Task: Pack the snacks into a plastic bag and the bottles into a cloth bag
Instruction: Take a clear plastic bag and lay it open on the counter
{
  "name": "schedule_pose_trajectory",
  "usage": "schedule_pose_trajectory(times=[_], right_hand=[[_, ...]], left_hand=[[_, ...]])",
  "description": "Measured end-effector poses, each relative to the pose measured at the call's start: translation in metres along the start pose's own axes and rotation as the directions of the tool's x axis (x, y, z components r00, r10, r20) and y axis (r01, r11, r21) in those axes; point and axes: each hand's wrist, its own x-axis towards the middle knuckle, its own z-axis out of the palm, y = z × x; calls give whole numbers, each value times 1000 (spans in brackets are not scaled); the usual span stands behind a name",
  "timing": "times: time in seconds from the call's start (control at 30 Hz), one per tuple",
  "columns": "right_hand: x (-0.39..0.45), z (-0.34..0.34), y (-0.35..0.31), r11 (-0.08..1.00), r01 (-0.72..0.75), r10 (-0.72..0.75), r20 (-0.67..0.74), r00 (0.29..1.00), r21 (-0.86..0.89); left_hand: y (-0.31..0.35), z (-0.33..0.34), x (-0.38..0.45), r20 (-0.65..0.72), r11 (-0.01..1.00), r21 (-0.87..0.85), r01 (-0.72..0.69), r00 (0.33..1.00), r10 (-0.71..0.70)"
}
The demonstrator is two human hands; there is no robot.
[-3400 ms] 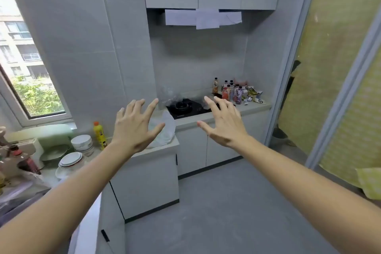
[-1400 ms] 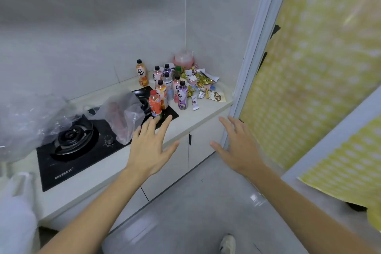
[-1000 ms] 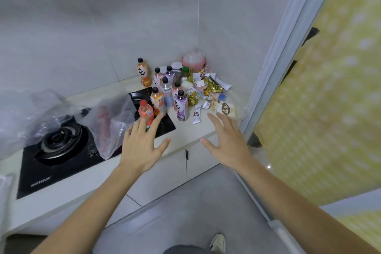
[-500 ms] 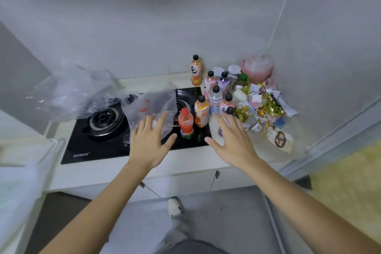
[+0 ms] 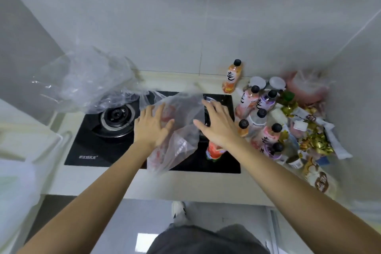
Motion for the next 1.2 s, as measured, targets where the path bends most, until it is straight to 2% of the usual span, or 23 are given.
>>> schedule_pose_trajectory(times=[0.13, 0.4, 0.5, 0.57, 0.67, 0.8, 0.9, 1.03, 1.1, 1.2], right_hand=[[64, 23, -2, 995, -83, 75, 135, 988, 55], [131, 55, 10, 991, -133, 137, 285, 949, -35], [147, 62, 12, 984, -178, 165, 330, 930, 8], [155, 66, 14, 964, -257, 220, 344, 913, 64], [169, 72, 13, 917, -347, 263, 357, 896, 197], [179, 76, 5, 821, -393, 258, 344, 903, 414], [181, 77, 2, 738, -443, 297, 344, 891, 509], [182, 74, -2, 654, -463, 285, 372, 883, 598], [179, 68, -6, 670, -436, 256, 365, 895, 600], [174, 57, -11, 700, -368, 170, 358, 918, 613]], left_hand=[[-22, 13, 45, 130, 983, -74, 166, 979, -156], [-36, 36, 89, 254, 883, -160, 441, 883, -395], [-47, 48, 93, 346, 788, -250, 563, 812, -471], [-51, 57, 92, 443, 673, -366, 643, 756, -481], [-47, 56, 88, 449, 481, -622, 617, 785, -426], [-53, 54, 94, 355, 367, -751, 549, 804, -478], [-53, 48, 95, 336, 279, -820, 501, 814, -475], [-53, 31, 101, 294, 252, -856, 452, 826, -481], [-55, 18, 103, 314, 245, -856, 455, 835, -452], [-56, 0, 98, 308, 297, -844, 446, 857, -412]])
